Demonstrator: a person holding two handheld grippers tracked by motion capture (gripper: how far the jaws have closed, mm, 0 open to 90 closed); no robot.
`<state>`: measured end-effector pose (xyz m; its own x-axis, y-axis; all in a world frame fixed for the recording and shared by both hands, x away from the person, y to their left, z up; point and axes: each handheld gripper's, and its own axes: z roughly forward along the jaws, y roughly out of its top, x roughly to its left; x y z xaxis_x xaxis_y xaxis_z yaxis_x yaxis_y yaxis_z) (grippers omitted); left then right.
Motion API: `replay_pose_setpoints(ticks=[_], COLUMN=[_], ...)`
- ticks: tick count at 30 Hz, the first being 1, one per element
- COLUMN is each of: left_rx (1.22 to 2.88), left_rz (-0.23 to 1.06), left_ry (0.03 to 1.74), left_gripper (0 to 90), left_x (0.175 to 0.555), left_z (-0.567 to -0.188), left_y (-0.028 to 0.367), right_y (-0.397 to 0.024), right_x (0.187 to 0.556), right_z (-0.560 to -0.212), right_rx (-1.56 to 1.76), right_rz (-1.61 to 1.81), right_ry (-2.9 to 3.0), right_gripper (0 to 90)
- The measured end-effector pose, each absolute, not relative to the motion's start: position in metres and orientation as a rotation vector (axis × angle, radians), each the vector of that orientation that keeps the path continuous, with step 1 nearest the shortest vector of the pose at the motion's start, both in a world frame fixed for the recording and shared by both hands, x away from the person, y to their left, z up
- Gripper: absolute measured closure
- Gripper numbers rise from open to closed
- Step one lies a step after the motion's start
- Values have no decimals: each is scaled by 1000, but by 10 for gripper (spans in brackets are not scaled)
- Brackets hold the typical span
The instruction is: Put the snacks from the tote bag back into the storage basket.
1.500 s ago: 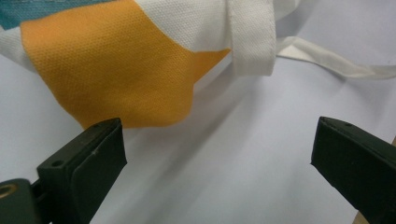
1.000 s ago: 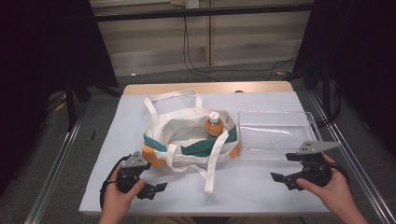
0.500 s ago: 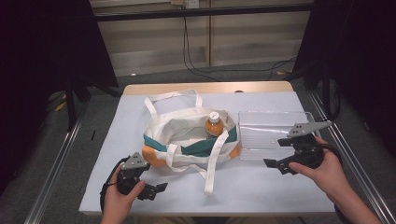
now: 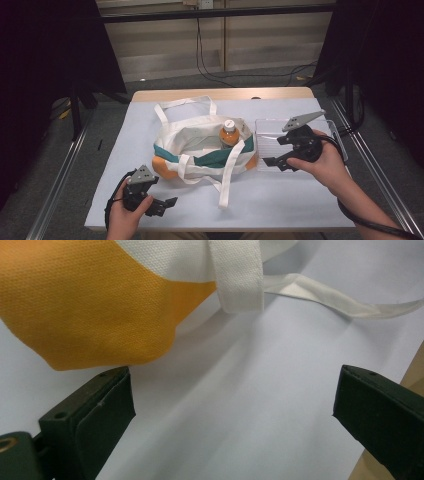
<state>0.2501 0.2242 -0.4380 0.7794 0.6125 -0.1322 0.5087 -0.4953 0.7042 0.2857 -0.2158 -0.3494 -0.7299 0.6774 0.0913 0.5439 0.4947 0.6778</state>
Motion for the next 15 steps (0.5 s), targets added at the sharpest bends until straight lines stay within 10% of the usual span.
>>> replay_pose_setpoints(ticks=[15], left_rx=[2199], left_rz=[168], left_ry=[832], left_gripper=[29], left_x=[251], left_z=[-438], left_y=[223], right_y=[-189], right_x=[313], right_z=[-334], right_rx=[998], right_rz=[1007], right_ry=[2604], right_gripper=[186])
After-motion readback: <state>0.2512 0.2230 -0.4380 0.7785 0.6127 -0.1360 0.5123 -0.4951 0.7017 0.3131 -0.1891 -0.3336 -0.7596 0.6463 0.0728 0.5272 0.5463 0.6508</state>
